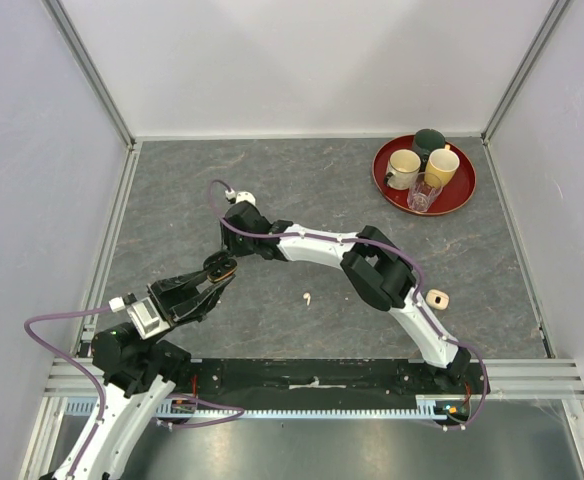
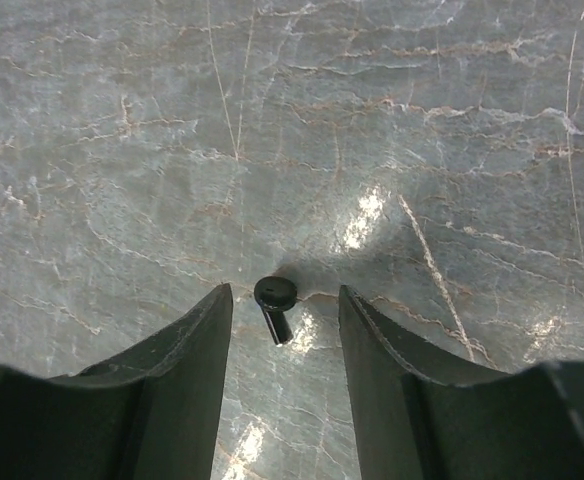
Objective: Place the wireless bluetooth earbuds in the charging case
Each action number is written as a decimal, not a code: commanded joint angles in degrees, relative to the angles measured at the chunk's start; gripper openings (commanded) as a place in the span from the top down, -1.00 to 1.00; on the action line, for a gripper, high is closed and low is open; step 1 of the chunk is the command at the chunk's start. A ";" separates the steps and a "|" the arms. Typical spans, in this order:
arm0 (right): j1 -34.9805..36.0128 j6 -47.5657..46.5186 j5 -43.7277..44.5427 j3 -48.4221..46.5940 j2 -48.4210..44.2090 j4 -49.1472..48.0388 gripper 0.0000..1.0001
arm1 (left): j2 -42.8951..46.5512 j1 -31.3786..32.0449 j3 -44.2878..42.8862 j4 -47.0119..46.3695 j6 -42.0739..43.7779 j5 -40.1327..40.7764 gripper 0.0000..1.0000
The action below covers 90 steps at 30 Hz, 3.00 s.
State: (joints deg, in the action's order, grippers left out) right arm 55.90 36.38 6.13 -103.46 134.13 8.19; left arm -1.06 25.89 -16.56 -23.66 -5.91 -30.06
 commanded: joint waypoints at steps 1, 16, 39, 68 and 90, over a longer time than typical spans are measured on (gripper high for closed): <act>0.70 -0.35 0.81 -2.97 0.96 0.25 -0.06 | 0.71 0.04 -1.46 -0.33 1.96 1.15 0.95; 1.23 -0.35 0.37 -5.09 3.60 1.22 0.07 | 0.44 0.04 -0.67 -0.68 1.78 1.76 0.95; 1.85 -1.49 2.92 -7.63 5.62 6.05 0.25 | -0.87 0.04 -0.14 -2.18 1.61 1.24 0.95; 2.11 -5.00 4.33 -7.37 6.06 8.34 0.21 | 0.18 0.13 0.47 -1.13 1.52 2.20 0.95; 0.44 -5.88 13.64 0.79 0.53 10.01 0.56 | 0.53 0.04 1.00 -1.04 1.34 2.82 0.95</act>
State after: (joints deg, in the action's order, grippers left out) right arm 57.89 31.46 14.52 -107.94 137.69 12.97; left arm -1.26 25.89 -15.97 -23.94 -5.91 -28.60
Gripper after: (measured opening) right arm 0.269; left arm 0.349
